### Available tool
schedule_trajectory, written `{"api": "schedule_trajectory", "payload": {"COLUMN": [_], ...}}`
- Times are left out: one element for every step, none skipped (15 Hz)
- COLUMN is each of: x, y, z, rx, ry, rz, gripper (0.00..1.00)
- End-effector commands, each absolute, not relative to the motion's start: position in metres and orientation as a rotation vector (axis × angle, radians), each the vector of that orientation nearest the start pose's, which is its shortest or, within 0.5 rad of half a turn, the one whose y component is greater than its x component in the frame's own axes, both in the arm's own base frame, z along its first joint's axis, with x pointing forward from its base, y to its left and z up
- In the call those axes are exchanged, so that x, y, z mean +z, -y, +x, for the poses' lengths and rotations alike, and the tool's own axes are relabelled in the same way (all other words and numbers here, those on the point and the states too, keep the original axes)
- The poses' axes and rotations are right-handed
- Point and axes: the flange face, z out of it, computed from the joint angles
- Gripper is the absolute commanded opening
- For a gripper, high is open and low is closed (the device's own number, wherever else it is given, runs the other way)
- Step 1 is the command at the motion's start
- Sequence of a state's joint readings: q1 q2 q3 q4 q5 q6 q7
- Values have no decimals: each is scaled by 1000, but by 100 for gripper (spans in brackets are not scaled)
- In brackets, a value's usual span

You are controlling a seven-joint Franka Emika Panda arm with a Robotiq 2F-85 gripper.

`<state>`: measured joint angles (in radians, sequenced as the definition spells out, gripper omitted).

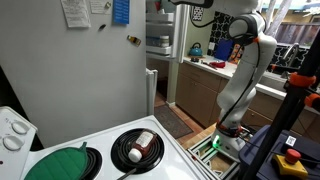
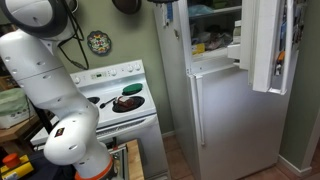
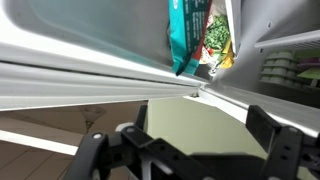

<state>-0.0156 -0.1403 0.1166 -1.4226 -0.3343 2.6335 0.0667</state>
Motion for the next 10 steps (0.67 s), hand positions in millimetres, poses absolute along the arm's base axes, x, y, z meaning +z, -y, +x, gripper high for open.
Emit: {"api": "schedule_trajectory", "payload": {"x": [910,908,906,904,902,899,897,895,893,889], "y": [-74,-76,-78,-79,-80,-82,-83,-85,-87,-88], "z": [488,486,484,483,484,484,483,483,484,486], "rx": [-2004,-1967,-1911,-1863,-1823,-1786,-1754,-1717,-1688,-1649], "ry": [244,253,257,258,251,247,251,255,258,260], "rz": [-2672,-2686,-2716,-2736,-2757,-2773,-2782,-2789,-2796,-2806], "gripper": [100,100,100,100,100,100,100,100,100,100]}}
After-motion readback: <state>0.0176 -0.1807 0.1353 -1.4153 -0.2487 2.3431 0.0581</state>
